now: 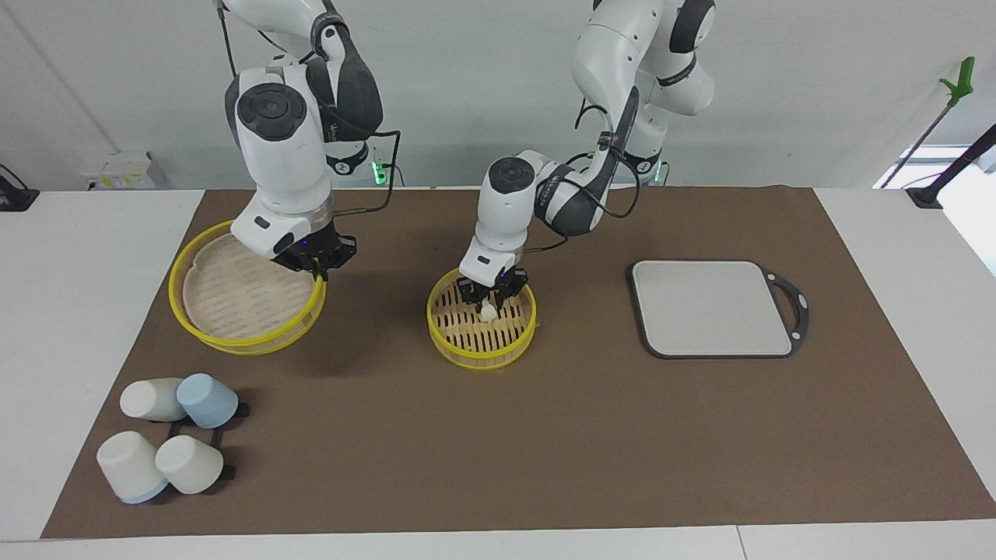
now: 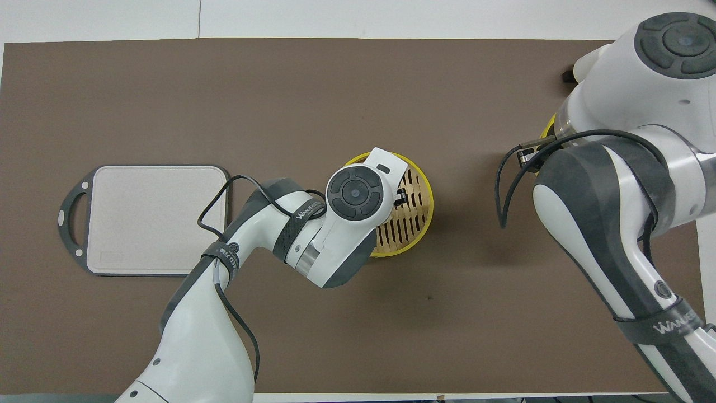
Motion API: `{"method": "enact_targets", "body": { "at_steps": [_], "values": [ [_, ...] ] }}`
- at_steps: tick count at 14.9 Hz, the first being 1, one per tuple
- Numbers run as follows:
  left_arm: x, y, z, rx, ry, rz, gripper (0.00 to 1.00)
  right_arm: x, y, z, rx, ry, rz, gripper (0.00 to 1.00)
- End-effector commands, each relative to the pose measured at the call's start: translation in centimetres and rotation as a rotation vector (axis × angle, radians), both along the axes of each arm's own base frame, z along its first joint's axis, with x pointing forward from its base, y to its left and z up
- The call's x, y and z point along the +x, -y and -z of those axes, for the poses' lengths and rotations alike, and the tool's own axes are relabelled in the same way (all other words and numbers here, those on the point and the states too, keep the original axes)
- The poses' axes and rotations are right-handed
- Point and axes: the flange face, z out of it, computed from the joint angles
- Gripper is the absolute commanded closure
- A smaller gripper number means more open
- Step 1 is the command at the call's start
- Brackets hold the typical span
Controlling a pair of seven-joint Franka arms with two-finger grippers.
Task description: Place bun in steamer
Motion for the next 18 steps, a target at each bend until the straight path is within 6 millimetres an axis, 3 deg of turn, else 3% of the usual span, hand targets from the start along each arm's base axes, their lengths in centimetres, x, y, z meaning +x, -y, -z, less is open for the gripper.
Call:
{"method": "enact_targets", "body": {
  "at_steps": [1, 4, 6, 8, 9, 12, 14, 16, 18],
  "values": [
    [-0.5, -0.6, -0.4, 0.021, 0.01, -0.003, 0.0, -0.7, 0.4, -0.5, 0.018, 0.021, 0.007, 1.0],
    [-0.2, -1.8, -2.3, 0.029, 0.002, -0.012, 0.0, -0.7, -1.4, -1.0, 0.081, 0.037, 0.047, 1.0],
    [0.9, -5.2, -6.6, 0.045, -0.016, -0.05, 0.0, -0.3, -2.9, -1.3, 0.158, 0.08, 0.108, 1.0],
    [2.3, -10.4, -12.0, 0.057, -0.029, -0.081, 0.0, -0.7, -6.6, -1.4, 0.191, 0.111, 0.13, 1.0],
    [3.3, -14.0, -14.5, 0.062, -0.031, -0.083, 0.0, -1.0, -8.6, -1.5, 0.202, 0.13, 0.137, 1.0],
    [5.0, -24.8, -20.4, 0.07, -0.026, -0.07, 0.0, -3.0, -18.1, -0.4, 0.227, 0.143, 0.191, 1.0],
    [5.6, -32.2, -22.4, 0.082, -0.036, -0.018, 0.0, -3.9, -24.4, 1.8, 0.232, 0.182, 0.265, 1.0],
    [6.1, -38.3, -23.3, 0.088, -0.048, 0.05, 0.0, -3.9, -27.0, 3.1, 0.24, 0.212, 0.288, 1.0],
    [6.0, -42.6, -23.8, 0.092, -0.055, 0.12, 0.0, -5.0, -29.8, 5.4, 0.225, 0.201, 0.263, 1.0]
  ]
}}
